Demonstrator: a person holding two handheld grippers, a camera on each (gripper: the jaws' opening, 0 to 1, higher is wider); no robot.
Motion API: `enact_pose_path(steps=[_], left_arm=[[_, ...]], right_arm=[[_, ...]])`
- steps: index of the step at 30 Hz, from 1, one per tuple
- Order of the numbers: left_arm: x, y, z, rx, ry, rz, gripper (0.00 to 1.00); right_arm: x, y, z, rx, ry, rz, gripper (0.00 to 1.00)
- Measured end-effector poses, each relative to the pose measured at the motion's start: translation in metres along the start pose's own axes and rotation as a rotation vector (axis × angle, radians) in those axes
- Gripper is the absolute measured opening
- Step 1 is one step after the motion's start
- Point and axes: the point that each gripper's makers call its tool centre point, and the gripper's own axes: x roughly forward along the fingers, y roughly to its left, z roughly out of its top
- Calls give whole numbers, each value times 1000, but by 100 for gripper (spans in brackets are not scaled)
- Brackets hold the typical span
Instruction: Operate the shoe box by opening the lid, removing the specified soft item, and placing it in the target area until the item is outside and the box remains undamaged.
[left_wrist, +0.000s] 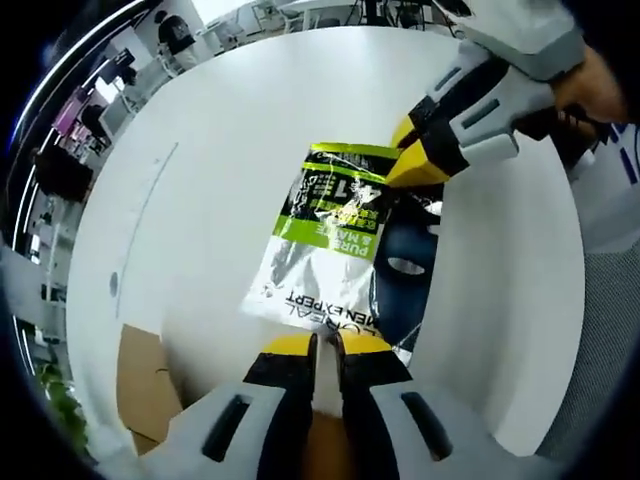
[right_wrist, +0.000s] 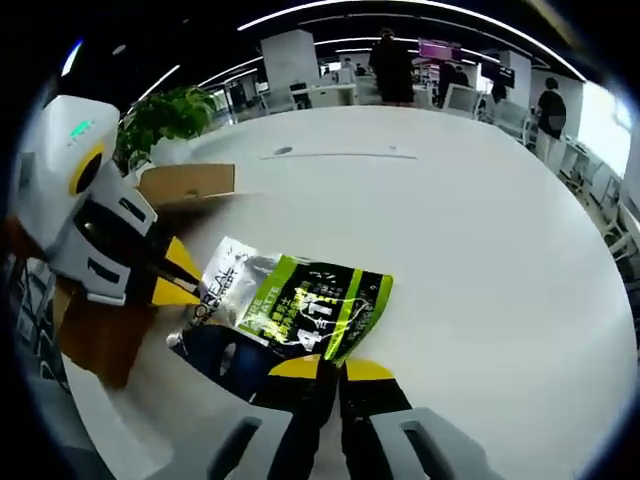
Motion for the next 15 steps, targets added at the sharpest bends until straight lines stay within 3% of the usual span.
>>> enact_pose_path(steps=[6, 15], left_arm=[[-6, 1, 1, -14, -14, 0, 7], [-19, 0, 19, -79, -107, -16, 12]], right_arm=[[1, -1, 1, -15, 1, -5, 2], [-1, -3, 0, -24, 1, -9, 4]])
